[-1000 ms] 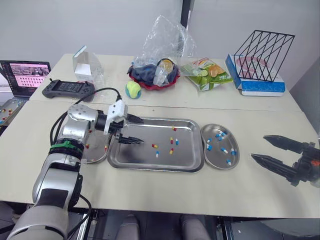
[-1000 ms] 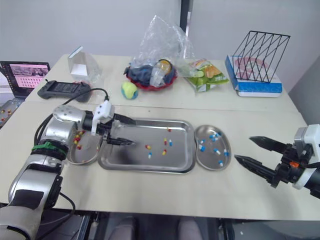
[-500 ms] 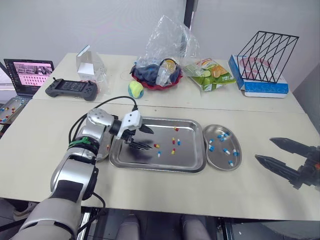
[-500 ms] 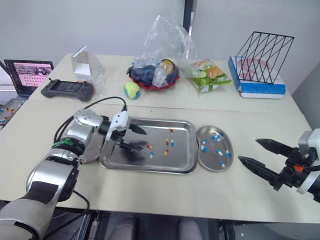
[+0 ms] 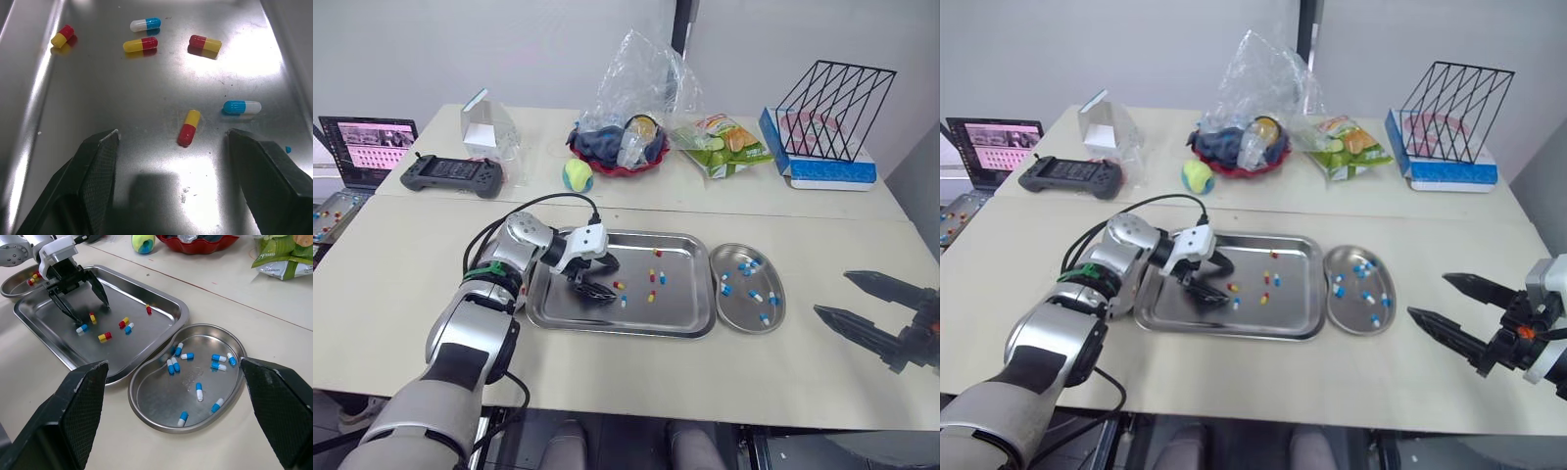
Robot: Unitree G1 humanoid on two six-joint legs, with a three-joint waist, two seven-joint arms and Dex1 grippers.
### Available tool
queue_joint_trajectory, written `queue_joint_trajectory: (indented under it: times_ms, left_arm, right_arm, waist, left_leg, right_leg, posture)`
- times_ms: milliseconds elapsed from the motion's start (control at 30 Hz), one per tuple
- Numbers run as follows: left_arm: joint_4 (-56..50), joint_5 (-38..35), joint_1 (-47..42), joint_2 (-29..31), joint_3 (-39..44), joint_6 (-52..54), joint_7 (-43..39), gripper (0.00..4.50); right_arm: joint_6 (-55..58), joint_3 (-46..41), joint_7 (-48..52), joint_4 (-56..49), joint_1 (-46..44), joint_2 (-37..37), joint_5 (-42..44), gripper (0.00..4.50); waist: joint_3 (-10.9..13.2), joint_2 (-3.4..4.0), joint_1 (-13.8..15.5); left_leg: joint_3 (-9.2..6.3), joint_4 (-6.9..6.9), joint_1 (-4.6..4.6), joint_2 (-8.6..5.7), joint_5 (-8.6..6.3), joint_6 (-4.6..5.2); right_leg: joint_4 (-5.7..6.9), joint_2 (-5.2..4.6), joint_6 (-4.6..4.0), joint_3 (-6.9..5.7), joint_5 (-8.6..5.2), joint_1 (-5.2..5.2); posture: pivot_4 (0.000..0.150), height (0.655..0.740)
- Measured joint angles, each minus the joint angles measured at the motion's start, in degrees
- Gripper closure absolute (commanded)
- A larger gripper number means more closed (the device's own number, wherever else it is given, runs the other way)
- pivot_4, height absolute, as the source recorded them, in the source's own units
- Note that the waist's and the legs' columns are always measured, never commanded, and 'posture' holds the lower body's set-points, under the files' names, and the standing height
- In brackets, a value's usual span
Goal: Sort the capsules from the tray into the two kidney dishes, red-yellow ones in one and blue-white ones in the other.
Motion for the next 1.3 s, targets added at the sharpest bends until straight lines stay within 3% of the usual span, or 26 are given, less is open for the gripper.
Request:
queue_joint_trajectory:
  times_ms: [100,400,667,867,1033,1167,1300]
  left_arm:
    - [0.0,0.2,-0.1,-0.3,0.0,0.1,-0.4,1.54]
    - [-0.1,2.0,-0.8,-0.9,-0.8,-1.4,-0.1,4.46]
    - [-0.1,1.7,-0.8,-1.1,0.1,-0.3,-1.7,4.46]
    - [-1.2,-3.1,-4.4,0.9,5.1,7.7,-5.8,4.46]
    - [-7.1,-7.5,-4.6,9.0,7.3,13.5,-7.0,4.46]
    - [-15.6,-14.2,2.3,22.0,9.8,21.8,-7.2,4.46]
    - [-21.2,-14.3,9.6,29.0,13.0,24.2,-6.4,4.46]
  right_arm:
    - [-0.1,0.1,0.1,0.1,-0.4,-0.6,-0.5,0.0]
    - [-0.2,0.9,-0.2,0.1,-2.8,-2.2,-1.2,0.0]
    - [-0.4,2.7,-0.3,0.6,-4.1,-2.2,-2.3,0.0]
    - [-0.5,6.2,1.4,3.4,-8.5,-4.6,-3.2,0.0]
    - [-0.5,11.7,5.0,7.5,-15.3,-8.3,-3.3,0.0]
    - [-1.7,17.9,8.6,13.2,-22.0,-9.7,-4.4,0.0]
    - [-3.0,22.1,11.1,16.1,-24.9,-9.7,-5.8,0.0]
  waist:
    - [0.0,0.0,0.0]
    - [0.0,0.0,0.0]
    - [0.0,0.0,0.0]
    - [0.0,-0.02,-0.2]
    - [0.0,0.02,-1.0]
    - [0.0,0.06,-2.2]
    - [0.0,0.09,-1.2]
  left_leg:
    - [0.0,0.0,0.01,0.0,0.0,0.0]
    - [0.0,0.0,0.02,-0.02,0.0,0.0]
    - [-0.01,0.0,0.02,-0.02,0.0,0.0]
    - [-0.04,0.0,0.01,-0.01,0.0,0.0]
    - [-0.04,-0.01,0.05,0.01,0.0,0.01]
    - [-0.05,-0.04,0.07,0.07,-0.01,0.03]
    - [-0.02,0.01,0.03,0.03,0.0,0.0]
  right_leg:
    - [0.0,0.0,0.0,0.0,0.0,0.0]
    - [0.01,-0.01,0.01,0.01,0.0,0.02]
    - [0.02,0.0,0.01,0.0,0.0,0.02]
    - [0.05,0.01,0.01,-0.01,0.0,0.01]
    - [0.08,0.01,0.01,0.0,-0.01,-0.01]
    - [0.12,0.05,0.01,0.01,-0.02,-0.06]
    - [0.08,-0.05,0.04,-0.04,-0.04,-0.02]
  posture:
    - [0.15,0.738]
    - [0.15,0.738]
    - [0.15,0.738]
    - [0.15,0.738]
    - [0.15,0.738]
    - [0.15,0.738]
    - [0.15,0.738]
